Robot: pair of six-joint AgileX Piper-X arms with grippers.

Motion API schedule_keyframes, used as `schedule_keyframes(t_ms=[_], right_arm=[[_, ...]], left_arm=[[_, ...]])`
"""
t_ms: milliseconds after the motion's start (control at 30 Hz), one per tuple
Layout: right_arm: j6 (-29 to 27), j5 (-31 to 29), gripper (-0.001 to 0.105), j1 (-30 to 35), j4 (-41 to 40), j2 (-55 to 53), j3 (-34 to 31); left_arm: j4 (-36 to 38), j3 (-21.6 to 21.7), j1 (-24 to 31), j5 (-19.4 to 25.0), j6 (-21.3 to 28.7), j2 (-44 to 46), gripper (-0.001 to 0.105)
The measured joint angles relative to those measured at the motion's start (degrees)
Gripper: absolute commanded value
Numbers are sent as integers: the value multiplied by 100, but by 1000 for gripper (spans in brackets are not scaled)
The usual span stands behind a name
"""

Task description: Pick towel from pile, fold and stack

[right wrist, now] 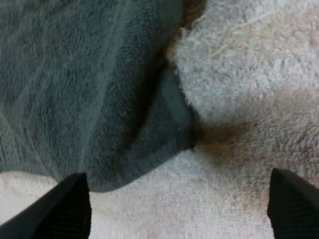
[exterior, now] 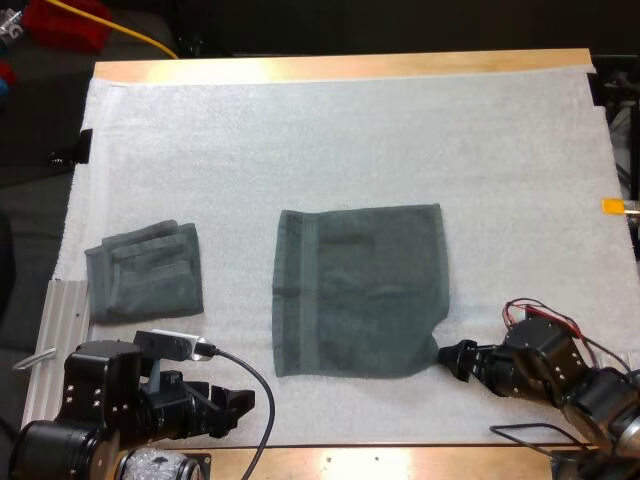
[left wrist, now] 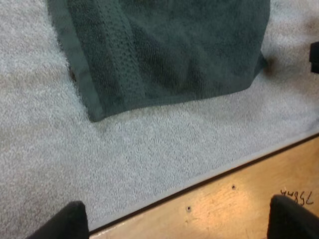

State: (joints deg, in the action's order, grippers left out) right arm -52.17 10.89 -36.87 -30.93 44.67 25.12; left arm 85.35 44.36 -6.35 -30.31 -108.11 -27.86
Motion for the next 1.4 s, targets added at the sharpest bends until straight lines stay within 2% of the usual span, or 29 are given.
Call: schedule_keyframes(t_ms=[233, 400, 1067, 1400], right_arm=[[711, 38, 71, 0, 1030, 73, -502], [1010, 245, 71, 0, 1694, 407, -761], [1392, 621, 71, 0, 3308, 1826, -775], [1501, 732, 71, 0, 3738, 2160, -753]], left_arm=[[0, 0, 0, 0, 0, 0, 70], [0, 0, 0, 0, 0, 0, 70], [0, 0, 0, 0, 0, 0, 70], [0, 0, 0, 0, 0, 0, 70]])
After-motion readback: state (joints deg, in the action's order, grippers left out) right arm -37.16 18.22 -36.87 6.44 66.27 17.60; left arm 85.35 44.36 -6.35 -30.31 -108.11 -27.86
